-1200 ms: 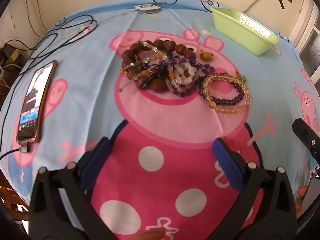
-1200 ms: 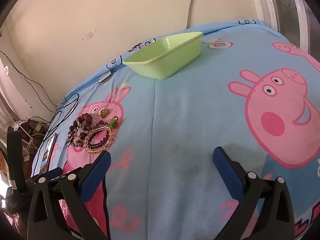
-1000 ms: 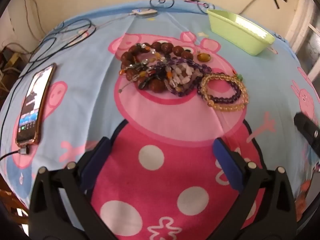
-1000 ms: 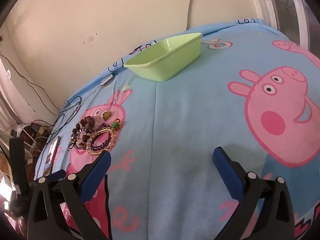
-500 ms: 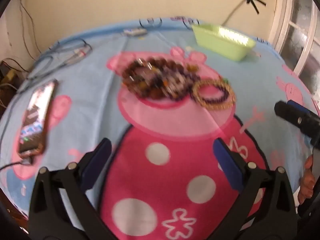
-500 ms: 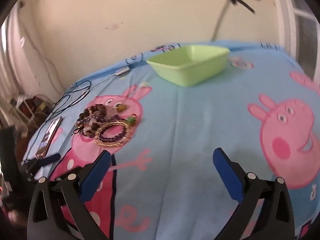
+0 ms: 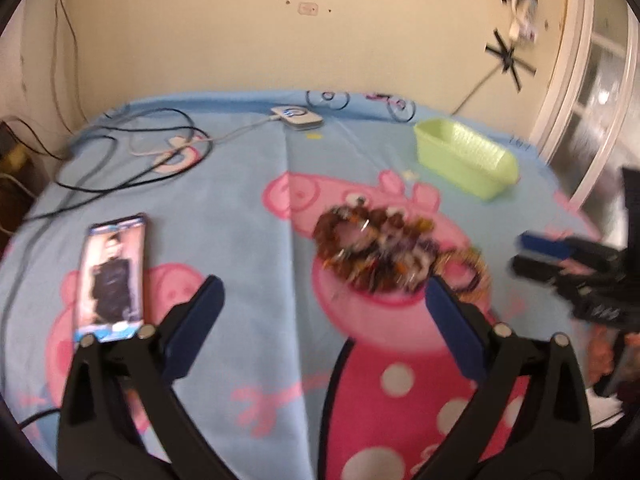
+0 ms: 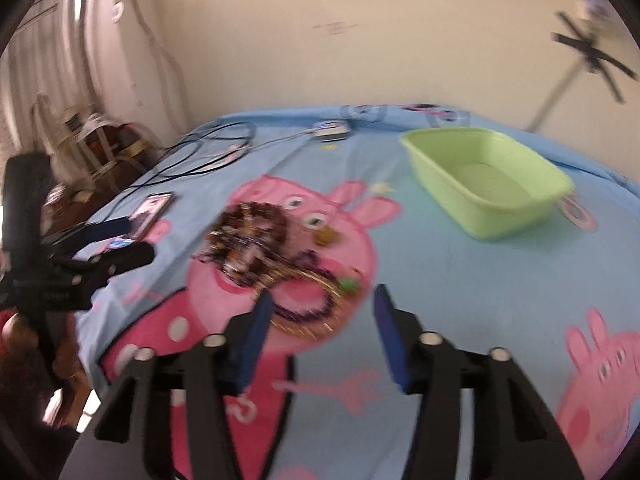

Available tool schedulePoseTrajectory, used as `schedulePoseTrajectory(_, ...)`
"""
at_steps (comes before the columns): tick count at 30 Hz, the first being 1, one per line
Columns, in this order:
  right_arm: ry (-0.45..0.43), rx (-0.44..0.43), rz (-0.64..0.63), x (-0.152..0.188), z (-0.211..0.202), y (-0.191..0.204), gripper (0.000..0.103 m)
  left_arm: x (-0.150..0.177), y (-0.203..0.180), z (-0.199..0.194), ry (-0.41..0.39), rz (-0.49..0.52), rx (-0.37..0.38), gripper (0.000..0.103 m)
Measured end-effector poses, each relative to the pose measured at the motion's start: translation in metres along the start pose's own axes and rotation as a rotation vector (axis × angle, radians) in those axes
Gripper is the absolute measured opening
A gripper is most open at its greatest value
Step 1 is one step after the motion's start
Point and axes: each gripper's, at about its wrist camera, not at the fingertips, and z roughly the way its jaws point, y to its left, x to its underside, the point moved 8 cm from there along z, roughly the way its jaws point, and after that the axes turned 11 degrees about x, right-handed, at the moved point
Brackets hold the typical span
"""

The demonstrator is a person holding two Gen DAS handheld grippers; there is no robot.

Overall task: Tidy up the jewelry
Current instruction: 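Move the right gripper toward the jewelry pile, then grasp the thin light chain necklace with the right gripper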

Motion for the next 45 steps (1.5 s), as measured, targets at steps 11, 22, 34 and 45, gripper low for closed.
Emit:
schedulePoseTrajectory(11, 0.151, -0.195, -0.018, -0.023, 0.051, 0.029, 0.006, 0.004, 0.007, 0.039, 0.12, -0.065, 0.095, 0.061)
schedulePoseTrajectory(22, 0.091, -0.242, -0.02, -0.026, 0.033, 0.021, 0.0, 0.009, -0.023, 0.044, 0.143, -0.087, 0.235, 0.005)
schedulePoseTrajectory(34, 0.025, -0.242, 0.179, -0.037, 0.02, -0.016, 0.024, -0.021, -0.026, 0.008, 0.07, -0.095, 0.211, 0.005)
schedulePoseTrajectory(45, 0.057, -0.106, -0.126, -0.028, 0.037, 0.023, 0.029, -0.003, -0.005, -0.02, 0.06, -0.064, 0.191, 0.047)
